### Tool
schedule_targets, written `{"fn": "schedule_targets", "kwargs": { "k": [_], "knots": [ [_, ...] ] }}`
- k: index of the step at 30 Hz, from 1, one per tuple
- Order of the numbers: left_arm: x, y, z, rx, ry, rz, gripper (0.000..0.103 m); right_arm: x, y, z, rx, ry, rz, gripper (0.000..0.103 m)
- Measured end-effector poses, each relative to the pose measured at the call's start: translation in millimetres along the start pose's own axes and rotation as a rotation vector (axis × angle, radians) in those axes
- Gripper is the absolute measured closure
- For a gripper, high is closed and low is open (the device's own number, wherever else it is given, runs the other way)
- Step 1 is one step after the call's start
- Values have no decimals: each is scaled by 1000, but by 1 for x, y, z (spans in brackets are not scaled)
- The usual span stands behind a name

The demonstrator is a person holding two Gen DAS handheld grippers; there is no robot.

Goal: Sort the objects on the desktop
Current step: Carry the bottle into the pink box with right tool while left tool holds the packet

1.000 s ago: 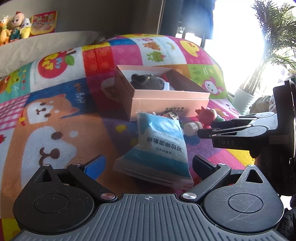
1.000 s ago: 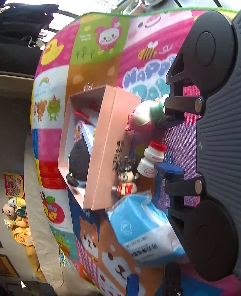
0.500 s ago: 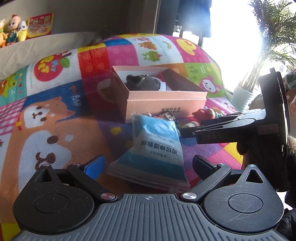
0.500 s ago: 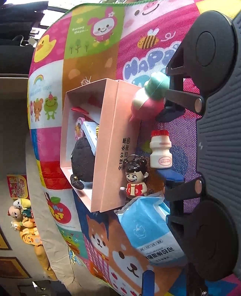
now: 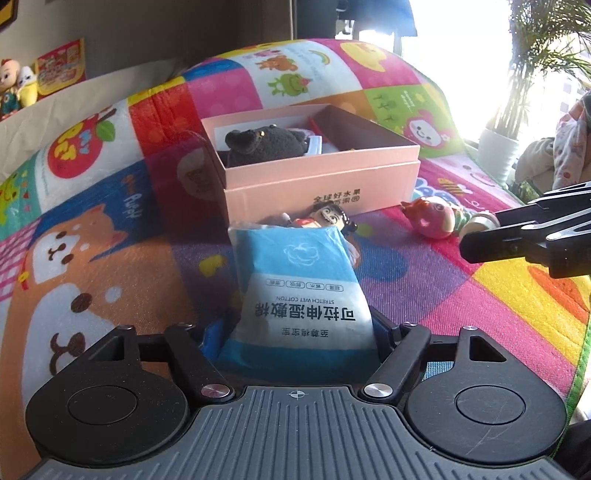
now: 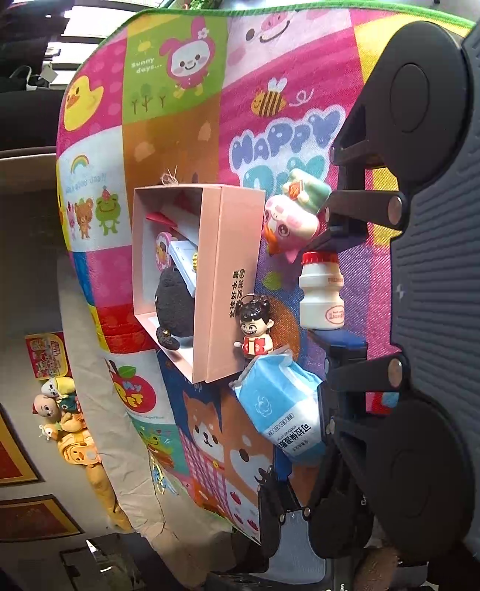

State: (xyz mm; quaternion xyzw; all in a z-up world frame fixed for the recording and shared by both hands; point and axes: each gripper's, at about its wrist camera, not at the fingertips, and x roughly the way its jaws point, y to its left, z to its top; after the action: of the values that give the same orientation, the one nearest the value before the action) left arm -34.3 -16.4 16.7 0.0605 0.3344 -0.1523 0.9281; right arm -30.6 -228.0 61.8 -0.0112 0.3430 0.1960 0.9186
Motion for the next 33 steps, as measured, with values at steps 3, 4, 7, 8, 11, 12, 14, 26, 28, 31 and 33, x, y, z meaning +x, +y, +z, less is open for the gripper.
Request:
{"fn": "schedule_targets", "kwargs": {
  "k": [3,4,7,8,11,12,14,26,28,31,33],
  "knots": [
    [-11,-8,-3,35,-4,-17,32,-13,-3,-6,-10,-14,-22,60],
    [-17,-12,-4,53,0,-37,33,-17,-3,-8,-16,-17,-27,60],
    [-40,-24,-8,101,-5,-104,34,-27,-3,-11,-33,-27,-38,60],
    [-48,-28,-6,112,-15,-120,34,-32,-4,-12,-38,-35,-41,60],
    [-68,-32,10,138,-85,-136,35,-46,-7,-9,-27,-70,-38,60],
    [-72,-31,20,151,-113,-130,35,-50,-9,-7,-18,-84,-33,60],
    [-77,-29,43,179,-180,-98,35,-61,-12,-1,1,-122,-26,60],
    [37,24,178,254,-263,27,34,-52,-22,34,-6,-196,-61,60],
    [59,25,188,266,-267,15,34,-42,-24,45,-15,-188,-74,60],
    [86,33,196,196,-206,-33,33,-30,-22,61,-43,-189,-86,60],
    [95,43,192,109,-160,-80,33,-24,-19,71,-73,-194,-96,60]
  ]
}}
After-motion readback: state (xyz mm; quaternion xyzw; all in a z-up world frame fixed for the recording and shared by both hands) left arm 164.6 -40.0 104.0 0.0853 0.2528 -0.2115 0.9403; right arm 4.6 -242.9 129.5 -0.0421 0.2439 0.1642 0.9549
